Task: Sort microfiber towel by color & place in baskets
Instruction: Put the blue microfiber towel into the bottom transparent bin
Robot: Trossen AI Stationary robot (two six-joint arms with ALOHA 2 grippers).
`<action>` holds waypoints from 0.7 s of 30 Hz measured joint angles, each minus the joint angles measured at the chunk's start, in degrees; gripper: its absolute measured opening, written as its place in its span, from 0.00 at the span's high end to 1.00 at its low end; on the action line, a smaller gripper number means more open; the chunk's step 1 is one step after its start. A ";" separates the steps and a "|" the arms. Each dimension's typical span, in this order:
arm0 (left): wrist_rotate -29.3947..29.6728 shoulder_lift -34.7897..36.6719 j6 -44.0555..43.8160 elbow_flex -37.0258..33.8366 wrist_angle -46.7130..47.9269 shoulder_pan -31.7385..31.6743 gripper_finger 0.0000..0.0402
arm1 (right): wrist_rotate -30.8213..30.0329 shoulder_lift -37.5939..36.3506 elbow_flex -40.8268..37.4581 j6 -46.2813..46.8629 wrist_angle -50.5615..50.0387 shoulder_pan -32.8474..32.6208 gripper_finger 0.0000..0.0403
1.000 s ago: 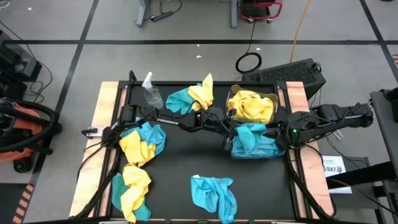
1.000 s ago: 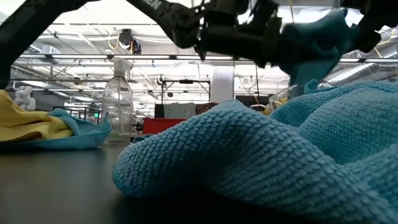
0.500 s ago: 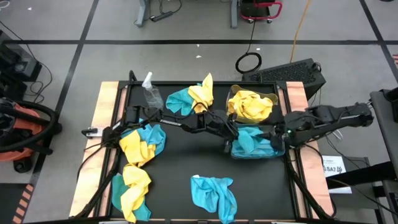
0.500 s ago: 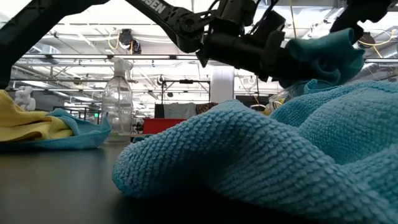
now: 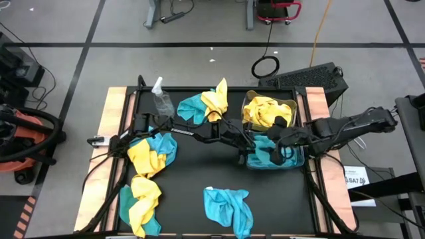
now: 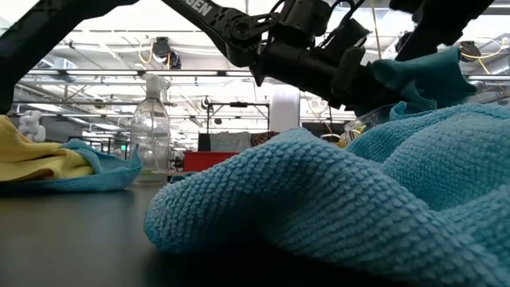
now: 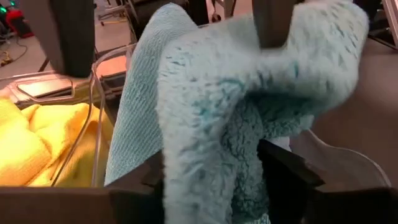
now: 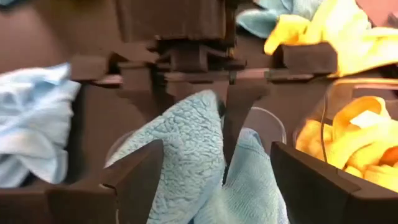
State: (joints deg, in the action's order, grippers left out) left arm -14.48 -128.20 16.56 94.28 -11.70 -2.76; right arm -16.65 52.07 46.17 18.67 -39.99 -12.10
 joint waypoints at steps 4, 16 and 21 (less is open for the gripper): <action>-0.09 0.00 0.13 0.00 -0.11 0.23 0.50 | -4.11 3.47 0.00 1.49 -1.04 0.00 0.26; 1.13 3.92 2.84 -0.07 5.52 0.78 0.49 | -2.78 7.83 0.00 1.64 -2.55 -0.02 0.61; 2.27 6.60 5.24 -0.07 11.30 1.01 0.49 | -2.33 7.76 0.00 1.18 -2.79 -1.30 0.87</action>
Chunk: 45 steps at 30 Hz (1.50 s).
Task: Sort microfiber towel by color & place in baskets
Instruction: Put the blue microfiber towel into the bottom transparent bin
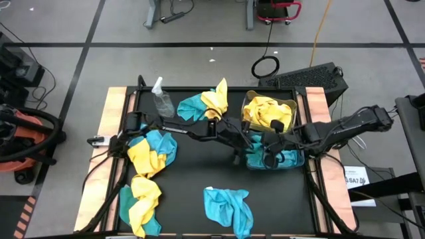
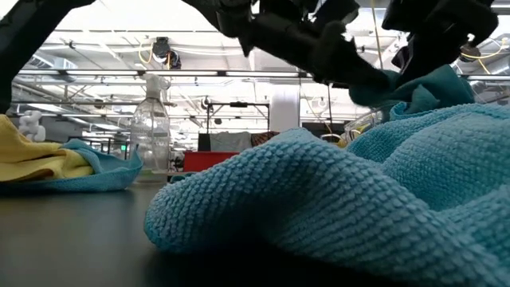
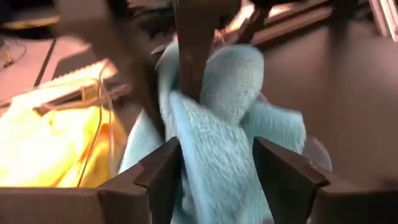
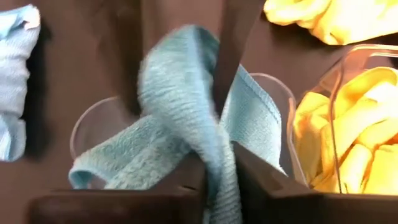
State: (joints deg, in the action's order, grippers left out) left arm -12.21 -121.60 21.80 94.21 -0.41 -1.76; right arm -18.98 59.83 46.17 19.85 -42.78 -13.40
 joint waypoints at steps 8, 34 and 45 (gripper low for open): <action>4.36 7.14 4.51 0.00 17.46 0.07 0.49 | 1.19 -0.02 0.00 1.67 -4.53 -1.50 0.97; 21.92 30.75 -8.75 0.03 61.18 6.55 0.49 | 5.62 17.24 -2.40 17.48 -20.53 2.82 0.99; 25.92 34.42 -18.57 0.00 74.25 12.29 0.49 | 9.36 21.16 -3.07 18.58 -16.82 3.24 0.99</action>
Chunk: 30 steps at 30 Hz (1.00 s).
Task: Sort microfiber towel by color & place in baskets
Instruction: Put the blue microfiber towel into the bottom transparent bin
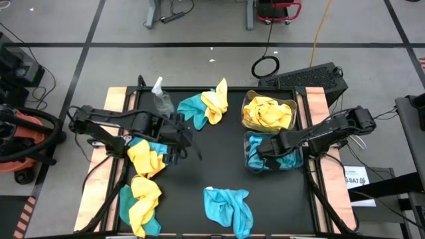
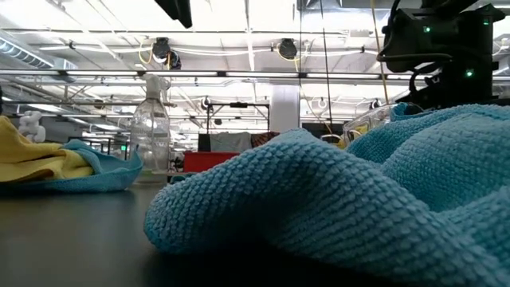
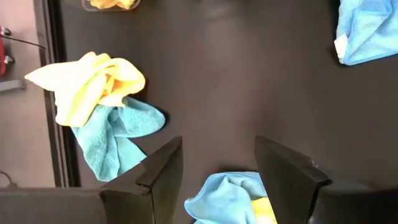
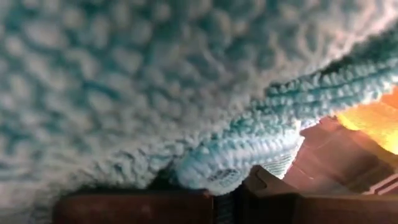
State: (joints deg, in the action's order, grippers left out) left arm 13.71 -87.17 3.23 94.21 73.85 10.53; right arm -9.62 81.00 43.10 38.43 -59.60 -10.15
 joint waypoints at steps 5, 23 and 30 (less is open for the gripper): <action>1.55 1.01 -1.46 0.00 0.20 2.76 0.49 | 0.55 -3.31 -0.21 1.19 -1.49 0.02 0.94; 1.49 1.03 -1.66 0.00 1.43 5.26 0.49 | 0.11 -20.04 11.45 3.85 -8.49 -0.07 0.51; 0.44 1.03 -2.05 -2.75 1.46 5.26 0.49 | -2.72 -22.72 15.59 -0.80 -5.88 -0.09 0.48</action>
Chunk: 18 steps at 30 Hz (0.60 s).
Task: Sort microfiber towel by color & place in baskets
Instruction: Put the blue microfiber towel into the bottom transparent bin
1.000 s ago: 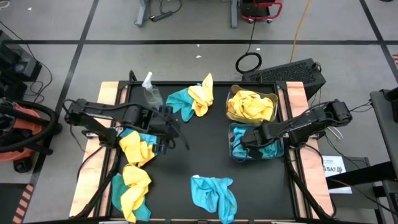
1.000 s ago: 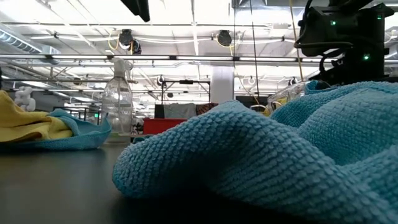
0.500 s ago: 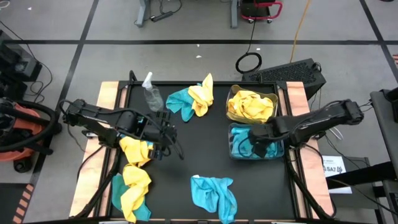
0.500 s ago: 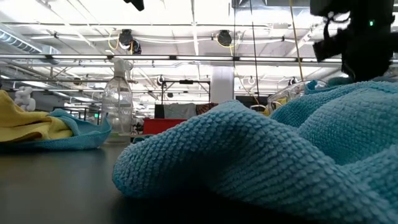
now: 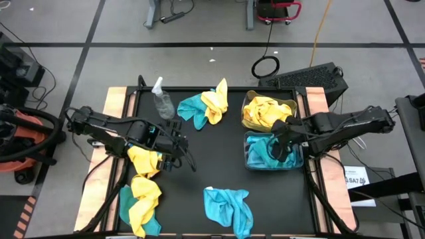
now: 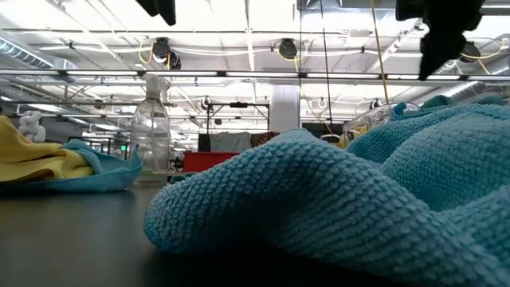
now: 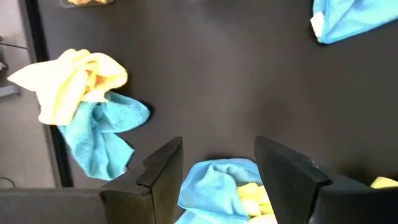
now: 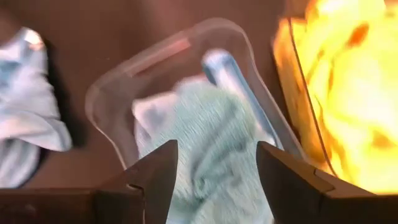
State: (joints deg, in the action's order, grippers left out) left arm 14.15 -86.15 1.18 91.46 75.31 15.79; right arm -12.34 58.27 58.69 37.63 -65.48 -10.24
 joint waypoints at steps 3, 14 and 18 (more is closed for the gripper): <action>-1.34 0.00 -0.45 -2.75 -2.66 0.00 0.49 | 0.09 -0.60 0.03 -3.71 4.46 0.00 0.48; -10.58 -0.02 1.72 -15.54 -25.21 1.83 0.49 | 0.70 -0.38 0.03 -12.25 16.39 -4.58 0.48; -13.84 -0.72 7.71 -21.47 -38.39 3.76 0.49 | 0.69 -0.38 0.03 -13.85 19.76 -7.38 0.48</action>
State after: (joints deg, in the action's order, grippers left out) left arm 0.31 -86.87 8.89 69.99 36.91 19.55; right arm -11.65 57.89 58.72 23.78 -45.72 -17.62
